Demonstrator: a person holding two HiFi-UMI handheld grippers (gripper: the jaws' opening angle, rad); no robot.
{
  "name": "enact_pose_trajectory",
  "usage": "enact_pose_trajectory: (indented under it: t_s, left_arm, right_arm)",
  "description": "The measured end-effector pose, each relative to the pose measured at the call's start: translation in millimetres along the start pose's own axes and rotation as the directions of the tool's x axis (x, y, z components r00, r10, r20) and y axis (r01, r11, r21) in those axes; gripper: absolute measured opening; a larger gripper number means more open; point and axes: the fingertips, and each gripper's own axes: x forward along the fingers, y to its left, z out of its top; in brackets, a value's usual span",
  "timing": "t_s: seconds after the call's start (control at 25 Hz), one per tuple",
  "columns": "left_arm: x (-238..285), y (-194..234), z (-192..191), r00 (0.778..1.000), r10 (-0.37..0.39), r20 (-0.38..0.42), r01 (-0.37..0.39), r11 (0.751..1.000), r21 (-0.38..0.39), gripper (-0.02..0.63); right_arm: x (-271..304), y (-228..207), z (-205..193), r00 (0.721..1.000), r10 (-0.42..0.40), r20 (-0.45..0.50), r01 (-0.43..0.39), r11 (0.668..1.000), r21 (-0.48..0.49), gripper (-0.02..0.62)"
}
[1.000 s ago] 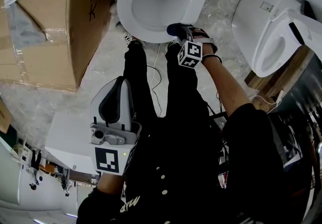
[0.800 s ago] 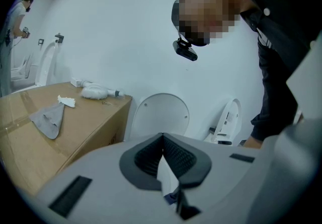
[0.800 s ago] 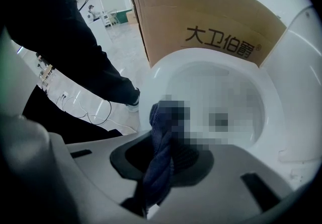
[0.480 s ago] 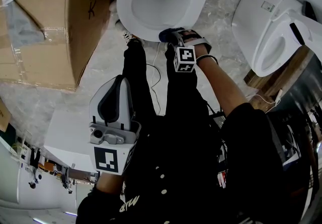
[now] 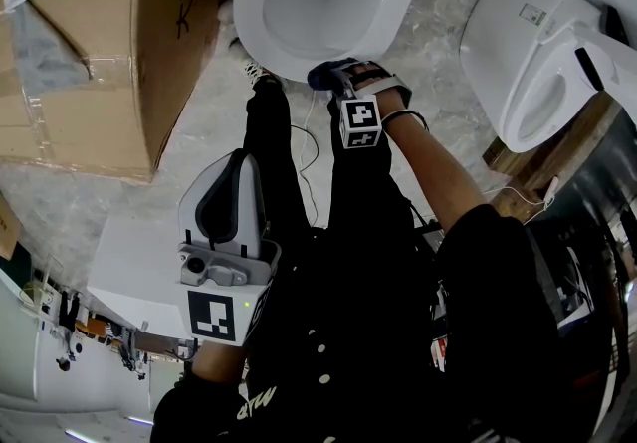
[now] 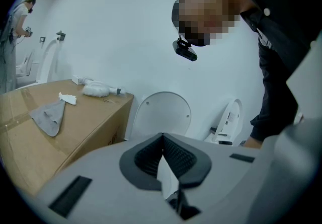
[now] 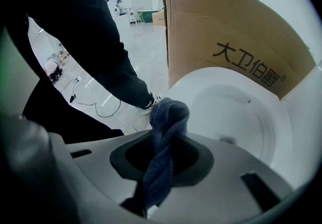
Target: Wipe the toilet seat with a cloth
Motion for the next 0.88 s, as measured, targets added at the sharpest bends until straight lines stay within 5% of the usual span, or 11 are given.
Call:
enact_pose_trajectory:
  t_s: [0.48,0.88]
  left_arm:
    - [2,7,2,1.0,0.006,0.009,-0.006,1.0,-0.012,0.006]
    - [0,16,1,1.0,0.017,0.004,-0.017,1.0,-0.021,0.006]
  right_arm:
    - [10,-7,32,1.0,-0.001,0.027,0.003,0.996,-0.091,0.084]
    - [20,-23,60,0.998,-0.009,0.056,0.012,0.999,-0.052,0.084]
